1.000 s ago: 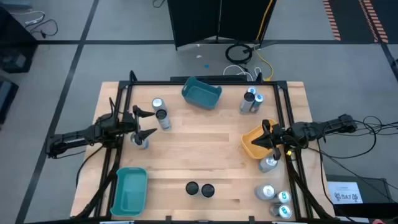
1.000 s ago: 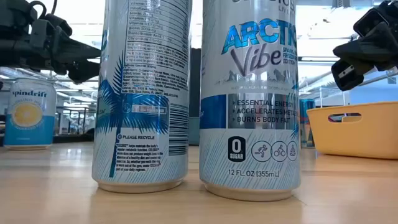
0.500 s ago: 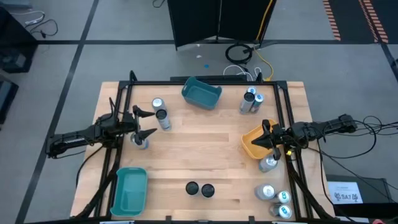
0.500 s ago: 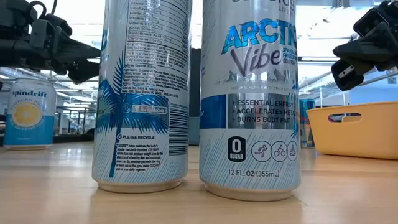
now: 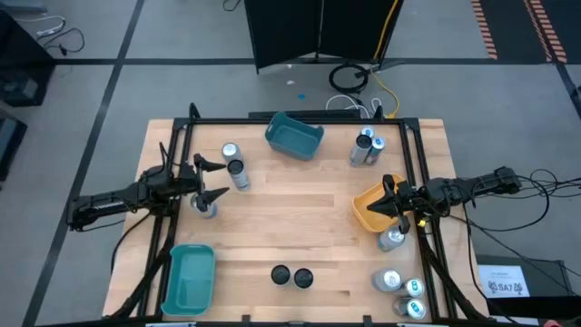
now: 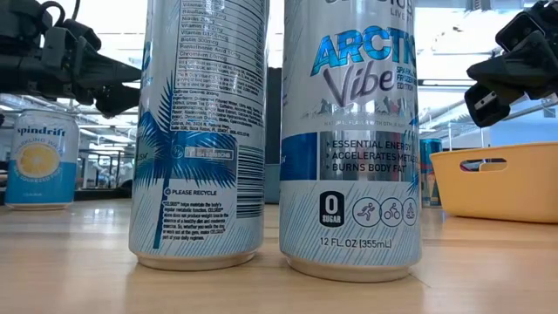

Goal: Sort soda cans

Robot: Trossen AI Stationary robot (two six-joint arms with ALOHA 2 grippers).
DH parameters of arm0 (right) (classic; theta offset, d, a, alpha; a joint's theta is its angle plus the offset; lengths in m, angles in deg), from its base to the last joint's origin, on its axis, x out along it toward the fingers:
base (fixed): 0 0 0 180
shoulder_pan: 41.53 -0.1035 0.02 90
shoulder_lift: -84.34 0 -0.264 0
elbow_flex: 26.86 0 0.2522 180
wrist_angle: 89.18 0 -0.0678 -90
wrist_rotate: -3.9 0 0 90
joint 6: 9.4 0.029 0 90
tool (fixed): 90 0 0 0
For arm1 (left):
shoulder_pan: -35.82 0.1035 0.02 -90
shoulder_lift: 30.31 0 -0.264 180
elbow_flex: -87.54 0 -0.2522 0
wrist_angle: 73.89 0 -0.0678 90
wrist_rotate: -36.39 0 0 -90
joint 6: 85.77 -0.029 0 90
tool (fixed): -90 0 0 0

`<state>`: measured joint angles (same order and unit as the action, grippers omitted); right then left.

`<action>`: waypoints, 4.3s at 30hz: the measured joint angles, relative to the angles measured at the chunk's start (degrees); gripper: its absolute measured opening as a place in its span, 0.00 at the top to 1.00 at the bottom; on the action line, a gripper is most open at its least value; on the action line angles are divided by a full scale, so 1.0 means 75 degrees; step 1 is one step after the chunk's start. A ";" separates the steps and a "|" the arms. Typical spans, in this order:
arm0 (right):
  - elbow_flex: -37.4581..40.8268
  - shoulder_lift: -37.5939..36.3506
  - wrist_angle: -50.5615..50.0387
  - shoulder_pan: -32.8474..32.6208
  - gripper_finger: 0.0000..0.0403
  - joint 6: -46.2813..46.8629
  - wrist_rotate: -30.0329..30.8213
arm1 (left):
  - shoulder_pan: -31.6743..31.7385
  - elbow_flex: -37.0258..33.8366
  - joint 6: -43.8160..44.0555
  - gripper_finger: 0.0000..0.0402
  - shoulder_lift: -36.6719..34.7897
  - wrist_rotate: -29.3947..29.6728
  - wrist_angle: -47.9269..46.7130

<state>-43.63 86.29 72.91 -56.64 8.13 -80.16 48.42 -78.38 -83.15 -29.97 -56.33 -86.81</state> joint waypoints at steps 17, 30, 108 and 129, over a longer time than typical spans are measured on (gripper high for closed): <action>-0.0002 0.0000 0.0003 0.0002 1.00 0.0002 0.0000 | 0.0003 0.0000 0.0003 0.03 -0.0002 0.0001 -0.0001; -0.0003 0.0001 0.0000 -0.0001 1.00 -0.0001 -0.0001 | 0.0003 0.0000 0.0000 0.03 -0.0002 0.0003 -0.0002; -0.0002 0.0001 0.0003 0.0001 1.00 -0.0001 0.0000 | -0.0015 0.6120 0.1368 0.03 0.3348 0.1790 -0.3894; 0.0000 0.0001 0.0003 0.0002 1.00 -0.0001 -0.0002 | -0.2470 0.8658 0.7718 0.03 0.7813 0.2883 -0.7404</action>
<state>-43.63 86.30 72.93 -56.63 8.12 -80.18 29.90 -13.44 -25.27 28.62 -34.70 -142.34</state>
